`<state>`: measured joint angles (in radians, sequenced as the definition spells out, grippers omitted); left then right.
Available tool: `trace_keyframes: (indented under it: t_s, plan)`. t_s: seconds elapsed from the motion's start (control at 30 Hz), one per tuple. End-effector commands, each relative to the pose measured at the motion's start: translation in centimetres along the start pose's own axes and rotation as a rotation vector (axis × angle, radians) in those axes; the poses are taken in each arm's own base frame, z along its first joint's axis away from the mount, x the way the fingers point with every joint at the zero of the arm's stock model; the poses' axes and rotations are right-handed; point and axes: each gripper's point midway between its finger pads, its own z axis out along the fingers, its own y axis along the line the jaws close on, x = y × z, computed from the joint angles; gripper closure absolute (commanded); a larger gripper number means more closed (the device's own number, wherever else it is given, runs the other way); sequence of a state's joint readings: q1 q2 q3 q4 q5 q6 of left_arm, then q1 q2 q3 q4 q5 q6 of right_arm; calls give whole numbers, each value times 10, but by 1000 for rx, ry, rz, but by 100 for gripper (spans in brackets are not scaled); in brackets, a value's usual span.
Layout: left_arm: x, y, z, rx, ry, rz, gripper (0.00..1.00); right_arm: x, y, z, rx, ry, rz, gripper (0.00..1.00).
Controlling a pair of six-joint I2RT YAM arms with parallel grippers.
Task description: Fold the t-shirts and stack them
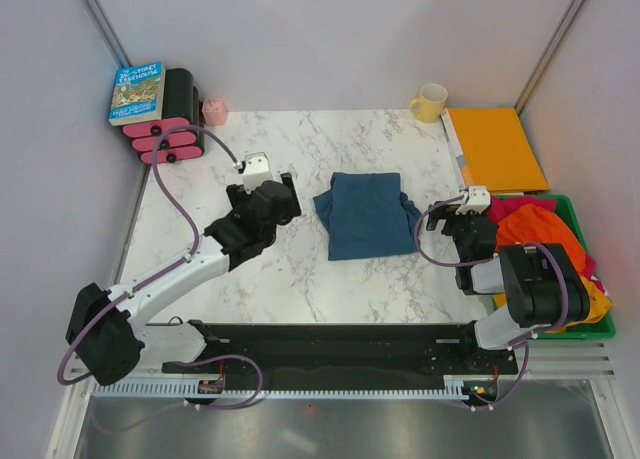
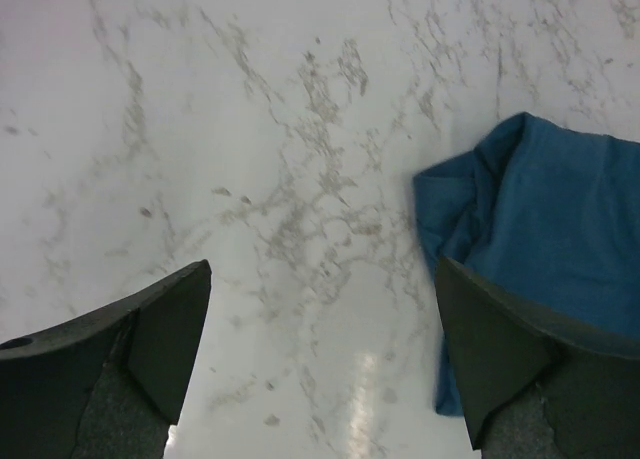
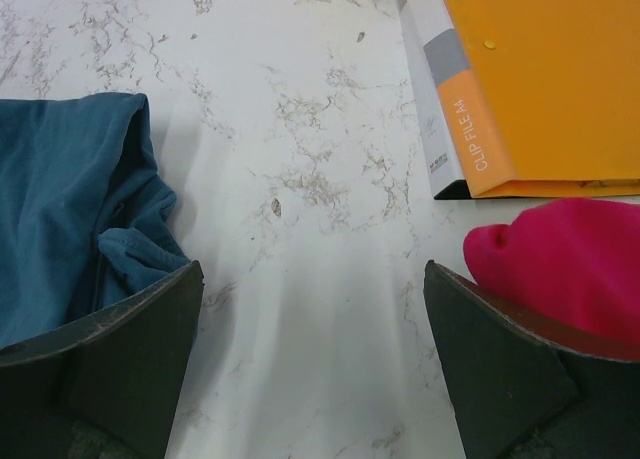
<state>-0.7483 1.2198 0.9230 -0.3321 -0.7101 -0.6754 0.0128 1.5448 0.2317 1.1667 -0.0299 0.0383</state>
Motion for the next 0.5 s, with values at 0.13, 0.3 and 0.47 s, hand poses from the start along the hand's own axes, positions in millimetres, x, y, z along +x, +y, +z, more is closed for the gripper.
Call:
trace_keyframes:
  t_s: [0.13, 0.3, 0.47]
  plan:
    - [-28, 85, 62, -155, -134, 346, 0, -15, 3, 4, -16, -49, 1, 2]
    - [-16, 92, 91, -132, -202, 368, 1, -14, 2, 4, -14, -48, 2, 2]
    - [-4, 111, 108, -146, -206, 434, 0, -14, 3, 4, -16, -47, 2, 2]
